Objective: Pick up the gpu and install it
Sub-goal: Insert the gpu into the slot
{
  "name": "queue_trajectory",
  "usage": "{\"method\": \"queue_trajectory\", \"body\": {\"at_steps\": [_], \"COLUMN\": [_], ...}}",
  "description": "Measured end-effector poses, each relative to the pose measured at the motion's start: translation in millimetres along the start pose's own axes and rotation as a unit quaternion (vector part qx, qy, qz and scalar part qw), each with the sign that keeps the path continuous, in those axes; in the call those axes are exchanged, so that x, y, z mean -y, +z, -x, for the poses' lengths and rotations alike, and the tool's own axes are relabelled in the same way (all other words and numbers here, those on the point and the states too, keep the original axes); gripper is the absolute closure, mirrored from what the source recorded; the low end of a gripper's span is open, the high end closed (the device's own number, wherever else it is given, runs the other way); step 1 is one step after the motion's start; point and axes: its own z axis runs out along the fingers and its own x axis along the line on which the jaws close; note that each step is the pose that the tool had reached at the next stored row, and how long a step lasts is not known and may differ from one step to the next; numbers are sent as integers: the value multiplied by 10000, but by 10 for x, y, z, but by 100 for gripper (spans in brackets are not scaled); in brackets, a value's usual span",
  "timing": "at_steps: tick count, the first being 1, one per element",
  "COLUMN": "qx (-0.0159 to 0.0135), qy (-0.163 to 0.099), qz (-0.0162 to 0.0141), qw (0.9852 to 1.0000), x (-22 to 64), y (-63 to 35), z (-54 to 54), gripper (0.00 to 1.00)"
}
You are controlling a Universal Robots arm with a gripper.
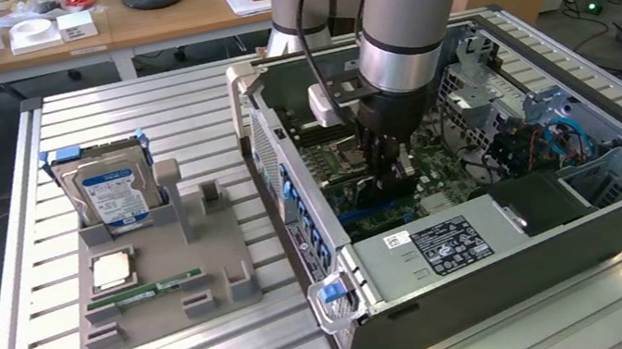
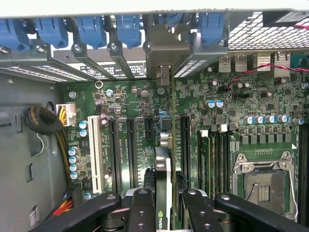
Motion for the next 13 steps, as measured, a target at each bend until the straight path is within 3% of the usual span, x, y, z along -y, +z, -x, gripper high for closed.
{"method": "queue_trajectory", "body": {"at_steps": [3,7,13], "qx": [2,28,28], "qy": [-2,-6,-6], "qz": [0,1,1], "qw": [10000,10000,10000], "x": [0,0,-4], "y": [0,1,7], "z": [0,1,-1], "gripper": [73,73,73]}}
